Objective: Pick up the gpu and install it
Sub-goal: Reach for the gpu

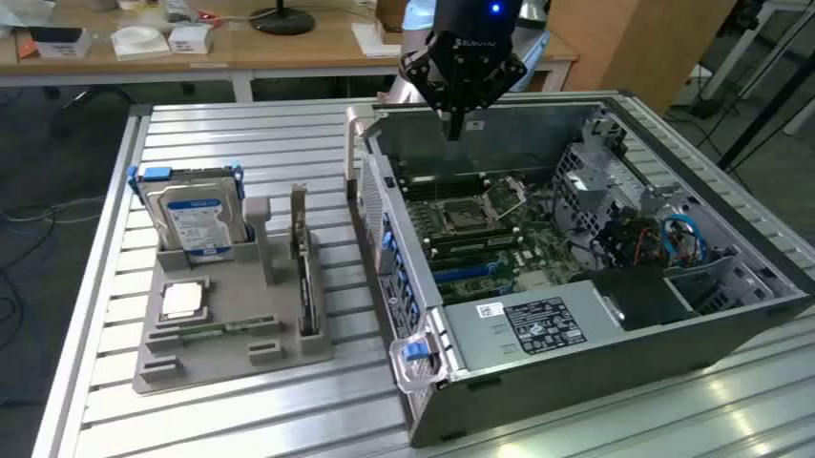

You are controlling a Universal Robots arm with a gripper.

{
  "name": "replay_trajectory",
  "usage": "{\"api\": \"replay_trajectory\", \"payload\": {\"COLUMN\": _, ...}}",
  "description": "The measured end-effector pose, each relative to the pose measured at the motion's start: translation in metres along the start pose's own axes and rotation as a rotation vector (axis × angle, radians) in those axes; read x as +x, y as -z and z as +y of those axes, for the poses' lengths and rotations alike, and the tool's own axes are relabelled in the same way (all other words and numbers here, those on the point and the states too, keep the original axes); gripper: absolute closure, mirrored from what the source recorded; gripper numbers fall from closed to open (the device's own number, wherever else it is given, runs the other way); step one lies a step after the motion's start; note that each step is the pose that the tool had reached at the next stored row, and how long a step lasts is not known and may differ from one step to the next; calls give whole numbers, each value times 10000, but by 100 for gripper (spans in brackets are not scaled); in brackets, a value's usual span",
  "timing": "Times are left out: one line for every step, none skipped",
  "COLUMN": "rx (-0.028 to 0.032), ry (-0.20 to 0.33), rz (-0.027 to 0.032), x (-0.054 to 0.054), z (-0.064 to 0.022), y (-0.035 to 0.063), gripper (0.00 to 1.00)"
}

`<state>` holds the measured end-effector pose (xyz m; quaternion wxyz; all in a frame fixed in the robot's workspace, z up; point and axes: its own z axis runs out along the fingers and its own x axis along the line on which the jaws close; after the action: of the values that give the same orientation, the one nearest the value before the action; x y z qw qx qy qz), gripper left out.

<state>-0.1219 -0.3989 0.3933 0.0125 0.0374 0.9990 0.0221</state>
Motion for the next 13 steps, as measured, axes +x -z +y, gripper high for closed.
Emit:
{"api": "replay_trajectory", "payload": {"rx": 0, "ry": 0, "rz": 0, "x": 0, "z": 0, "y": 0, "gripper": 89}}
{"api": "replay_trajectory", "payload": {"rx": 1, "ry": 0, "rz": 0, "x": 0, "z": 0, "y": 0, "gripper": 89}}
{"api": "replay_trajectory", "payload": {"rx": 0, "ry": 0, "rz": 0, "x": 0, "z": 0, "y": 0, "gripper": 89}}
{"api": "replay_trajectory", "payload": {"rx": 0, "ry": 0, "rz": 0, "x": 0, "z": 0, "y": 0, "gripper": 89}}
{"api": "replay_trajectory", "payload": {"rx": 0, "ry": 0, "rz": 0, "x": 0, "z": 0, "y": 0, "gripper": 89}}
{"api": "replay_trajectory", "payload": {"rx": 0, "ry": 0, "rz": -1, "x": 0, "z": 0, "y": 0, "gripper": 89}}
{"api": "replay_trajectory", "payload": {"rx": -2, "ry": 1, "rz": -6, "x": 0, "z": 0, "y": 0, "gripper": 89}}
{"api": "replay_trajectory", "payload": {"rx": -3, "ry": 1, "rz": -6, "x": 0, "z": 0, "y": -1, "gripper": 89}}
{"api": "replay_trajectory", "payload": {"rx": -2, "ry": 1, "rz": -6, "x": 0, "z": 0, "y": 0, "gripper": 89}}
{"api": "replay_trajectory", "payload": {"rx": -2, "ry": 0, "rz": -6, "x": 0, "z": 0, "y": 0, "gripper": 89}}
{"api": "replay_trajectory", "payload": {"rx": -1, "ry": 0, "rz": -6, "x": 0, "z": 0, "y": 0, "gripper": 89}}
{"api": "replay_trajectory", "payload": {"rx": -2, "ry": 0, "rz": -6, "x": 0, "z": 0, "y": 0, "gripper": 89}}
{"api": "replay_trajectory", "payload": {"rx": -2, "ry": 0, "rz": -6, "x": 1, "z": 0, "y": 0, "gripper": 89}}
